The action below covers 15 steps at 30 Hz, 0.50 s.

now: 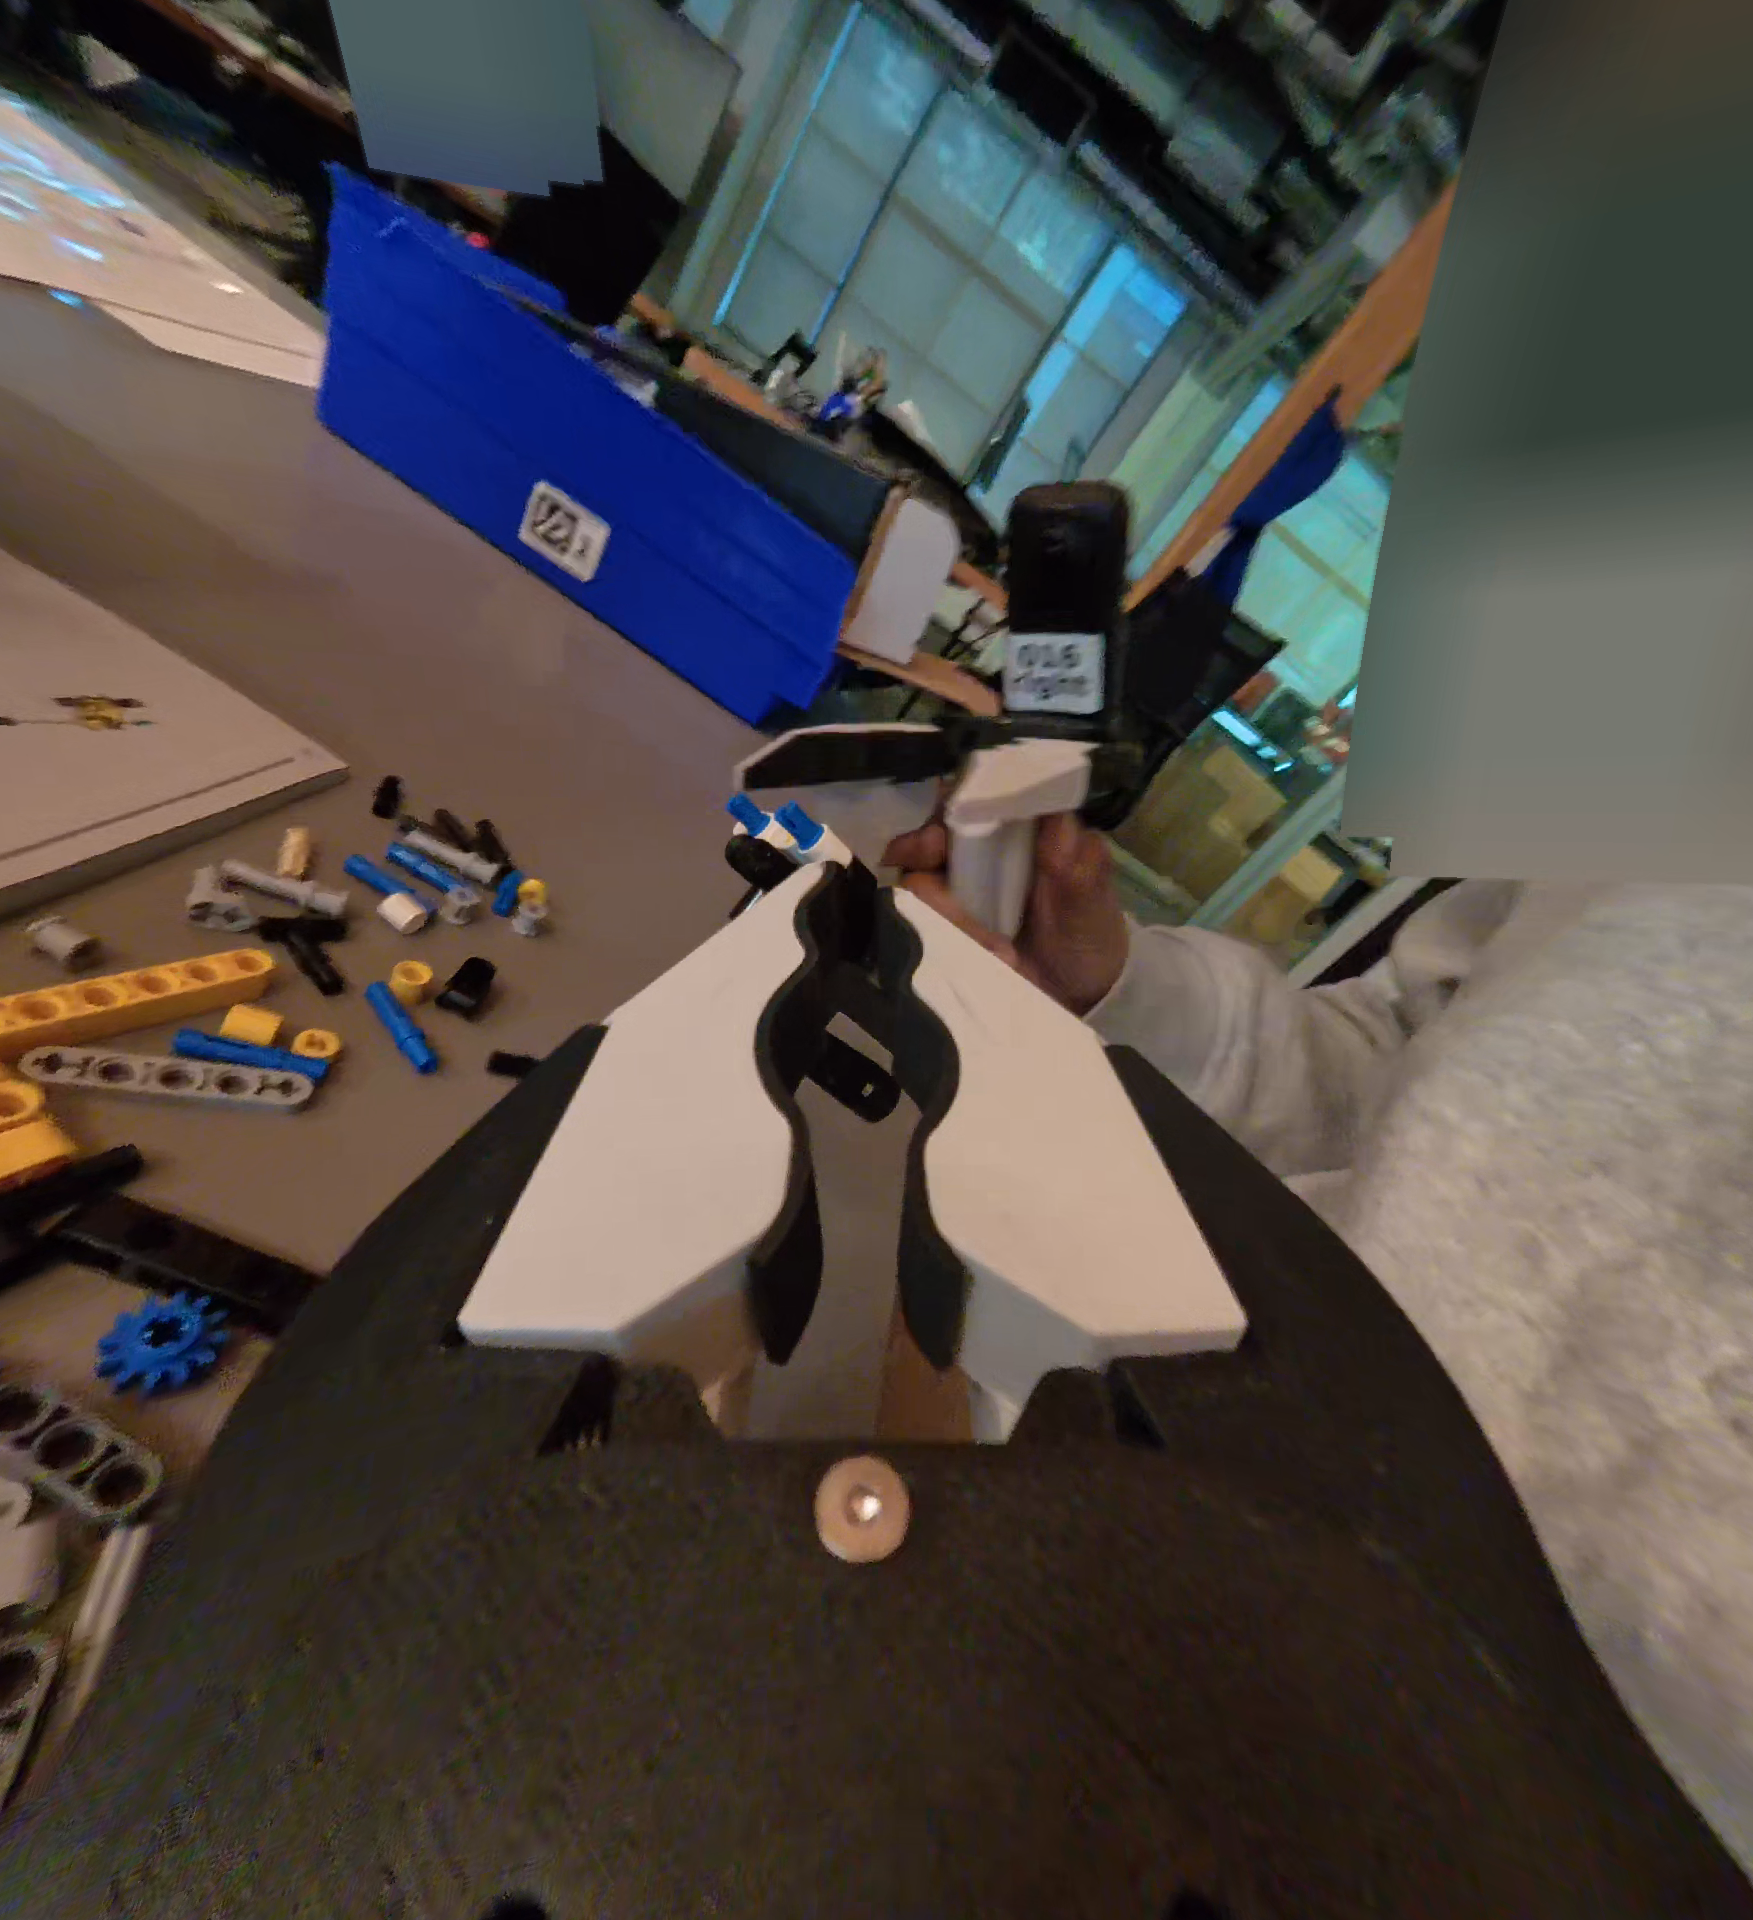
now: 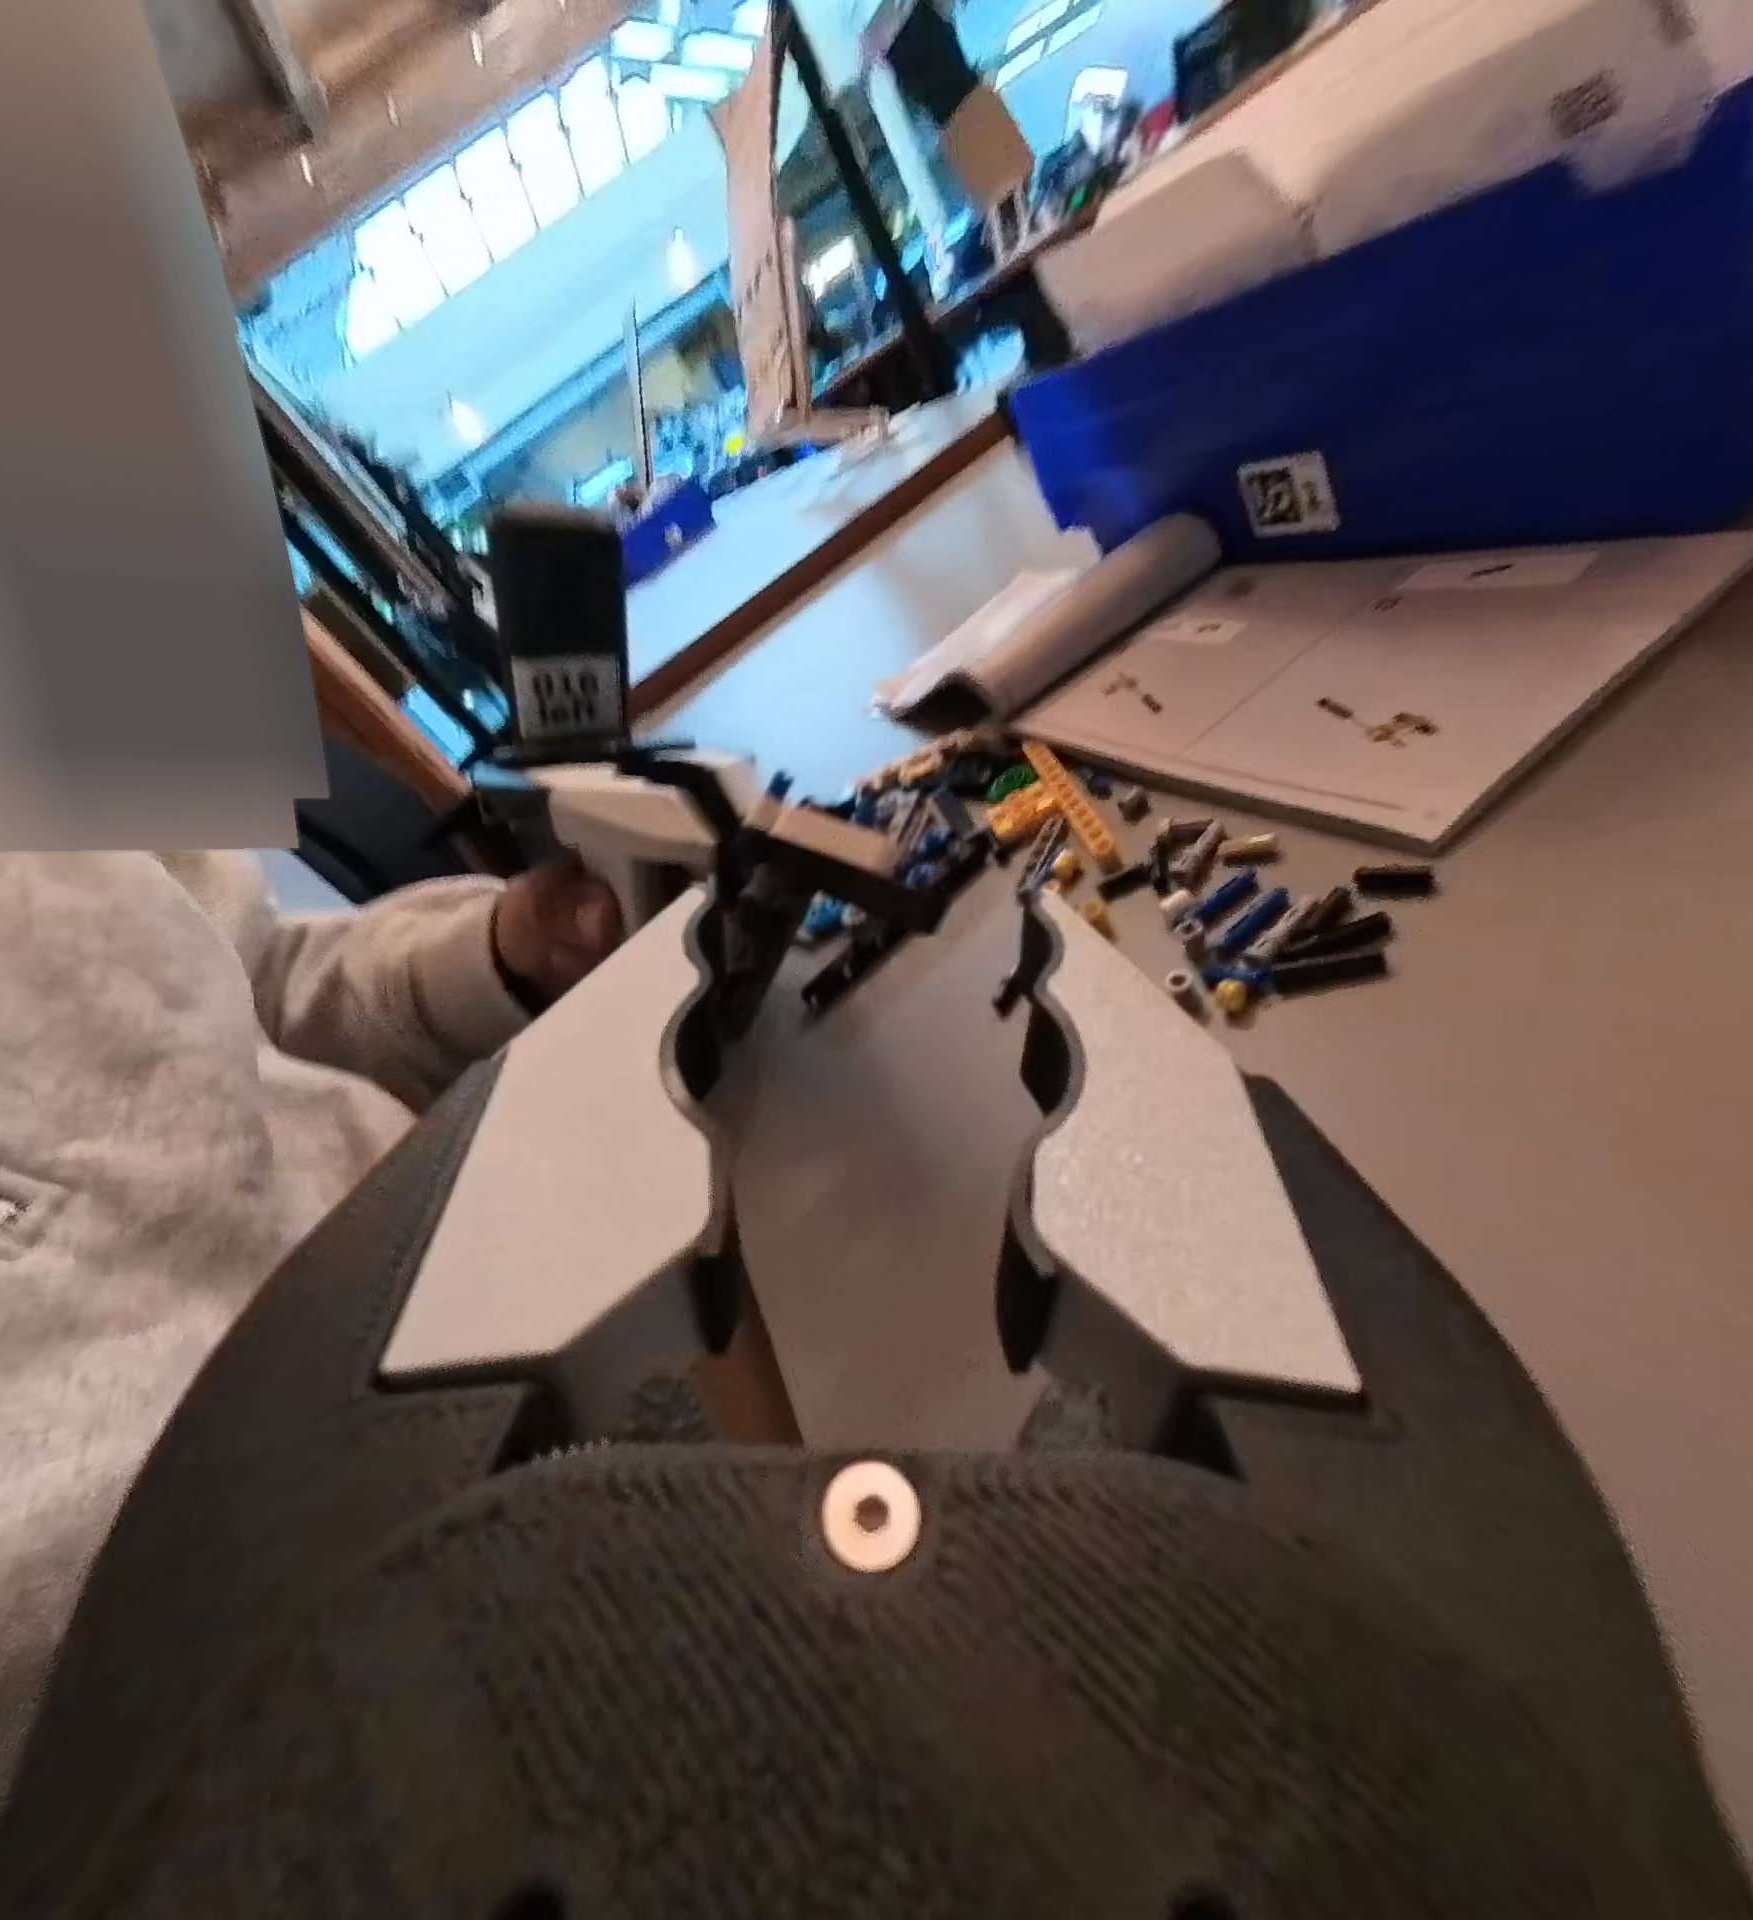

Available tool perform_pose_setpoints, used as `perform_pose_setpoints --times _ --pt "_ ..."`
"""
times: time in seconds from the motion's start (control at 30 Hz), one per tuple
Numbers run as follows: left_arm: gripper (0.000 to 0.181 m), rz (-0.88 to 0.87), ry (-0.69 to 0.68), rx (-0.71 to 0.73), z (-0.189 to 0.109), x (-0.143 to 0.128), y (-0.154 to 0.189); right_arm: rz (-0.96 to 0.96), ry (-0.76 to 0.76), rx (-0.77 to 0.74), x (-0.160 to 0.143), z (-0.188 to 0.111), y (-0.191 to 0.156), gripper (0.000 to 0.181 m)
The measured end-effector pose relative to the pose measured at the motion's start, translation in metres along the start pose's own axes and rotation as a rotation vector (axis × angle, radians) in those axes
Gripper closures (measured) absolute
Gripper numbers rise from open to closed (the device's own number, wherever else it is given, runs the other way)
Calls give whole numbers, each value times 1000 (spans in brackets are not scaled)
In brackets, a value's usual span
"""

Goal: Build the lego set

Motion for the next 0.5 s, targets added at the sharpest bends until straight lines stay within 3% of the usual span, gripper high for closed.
perform_pose_setpoints --times 0.13,0.33,0.4,0.5 --pt "178 -76 75 -91 -12 3 4 -14 108 -81 3 -9 0 125" --pt "178 -107 143 -118 -33 6 3 -136 47 -266 4 -4 -6 124" --pt "178 -98 143 -93 -33 5 -4 -141 50 -287 4 1 -7 121" --pt "178 -217 174 -133 -36 8 -13 -128 63 -255 2 10 -8 120"
Point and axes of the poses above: each gripper's, where its closed fingertips meet, z out along the fingers, x out of its top, y = z × x across the jaws, the point moved 10 cm from there along -z, back along the fingers, and after that the axes turned 15 degrees about x, right-handed, at the moved point
